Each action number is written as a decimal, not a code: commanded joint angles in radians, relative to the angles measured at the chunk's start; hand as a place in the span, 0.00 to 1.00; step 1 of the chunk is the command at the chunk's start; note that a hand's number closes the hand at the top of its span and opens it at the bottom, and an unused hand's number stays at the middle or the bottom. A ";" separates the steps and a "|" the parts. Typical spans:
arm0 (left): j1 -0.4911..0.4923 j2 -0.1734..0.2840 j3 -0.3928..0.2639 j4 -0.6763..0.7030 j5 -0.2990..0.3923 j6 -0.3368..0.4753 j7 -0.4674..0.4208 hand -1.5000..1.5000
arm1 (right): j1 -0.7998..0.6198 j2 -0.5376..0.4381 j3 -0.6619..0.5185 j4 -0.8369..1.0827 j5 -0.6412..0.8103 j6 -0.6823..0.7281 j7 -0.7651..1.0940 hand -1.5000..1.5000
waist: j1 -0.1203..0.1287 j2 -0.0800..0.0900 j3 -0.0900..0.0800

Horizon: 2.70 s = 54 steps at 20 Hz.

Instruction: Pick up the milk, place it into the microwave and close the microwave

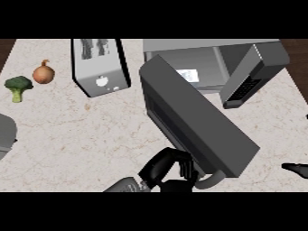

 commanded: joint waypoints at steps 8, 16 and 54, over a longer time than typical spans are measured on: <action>-0.219 -0.026 -0.039 0.008 0.185 0.147 0.021 1.00 | -0.022 -0.002 0.063 -0.126 -0.046 0.124 0.012 0.00 | -0.104 0.012 -0.002; -0.384 -0.026 0.007 0.047 0.247 0.232 -0.022 1.00 | -0.072 -0.025 0.106 -0.205 -0.075 0.144 0.089 0.00 | -0.161 0.027 0.000; -0.733 -0.025 0.101 0.285 0.455 0.356 -0.036 1.00 | -0.298 -0.109 0.290 -0.515 -0.233 0.397 0.334 1.00 | -0.308 0.089 0.014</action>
